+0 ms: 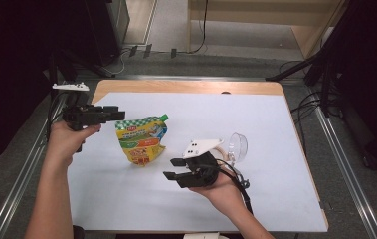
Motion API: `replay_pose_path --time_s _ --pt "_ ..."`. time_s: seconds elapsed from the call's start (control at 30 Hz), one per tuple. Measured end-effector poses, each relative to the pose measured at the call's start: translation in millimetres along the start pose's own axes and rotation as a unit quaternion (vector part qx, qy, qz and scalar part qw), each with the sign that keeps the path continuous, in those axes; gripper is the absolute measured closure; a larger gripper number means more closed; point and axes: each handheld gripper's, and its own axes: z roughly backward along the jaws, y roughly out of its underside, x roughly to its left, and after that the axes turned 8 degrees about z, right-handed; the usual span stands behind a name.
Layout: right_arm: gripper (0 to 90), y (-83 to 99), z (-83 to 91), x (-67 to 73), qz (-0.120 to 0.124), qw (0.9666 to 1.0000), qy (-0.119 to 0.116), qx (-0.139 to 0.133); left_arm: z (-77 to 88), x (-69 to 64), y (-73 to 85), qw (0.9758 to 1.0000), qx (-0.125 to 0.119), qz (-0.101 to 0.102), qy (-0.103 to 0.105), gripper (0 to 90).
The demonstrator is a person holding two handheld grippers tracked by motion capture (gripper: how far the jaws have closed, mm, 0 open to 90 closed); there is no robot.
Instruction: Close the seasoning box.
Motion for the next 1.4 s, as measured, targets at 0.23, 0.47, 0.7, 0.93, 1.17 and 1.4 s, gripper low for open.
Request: replay_pose_path --time_s 0.23,0.47,0.7,0.93,1.17,1.4 --pt "56.0 -9.2 25.9 -8.2 -0.004 0.9998 0.016 -0.013 -10.0 10.2 6.5 0.9998 0.011 0.007 -0.015 46.1" --pt "58.2 -14.5 47.3 -16.3 -0.003 0.9995 0.027 -0.019 -18.1 15.2 11.6 0.9995 0.026 0.013 -0.013 45.1" --pt "64.4 -15.1 72.7 -30.1 -0.012 0.9984 0.045 -0.032 -23.0 15.2 13.6 0.9993 0.034 0.016 0.001 43.9" --pt "75.2 -14.6 96.4 -39.9 -0.018 0.9972 0.062 -0.038 -22.6 15.4 15.0 0.9994 0.033 0.013 -0.001 43.3" --pt "86.8 -9.7 115.5 -51.1 -0.032 0.9952 0.08 -0.045 -22.7 15.2 15.4 0.9993 0.036 0.009 -0.007 43.2" --pt "90.0 0.1 130.3 -65.5 -0.051 0.993 0.099 -0.04 -23.7 14.6 15.8 0.9993 0.034 0.007 -0.014 43.8"
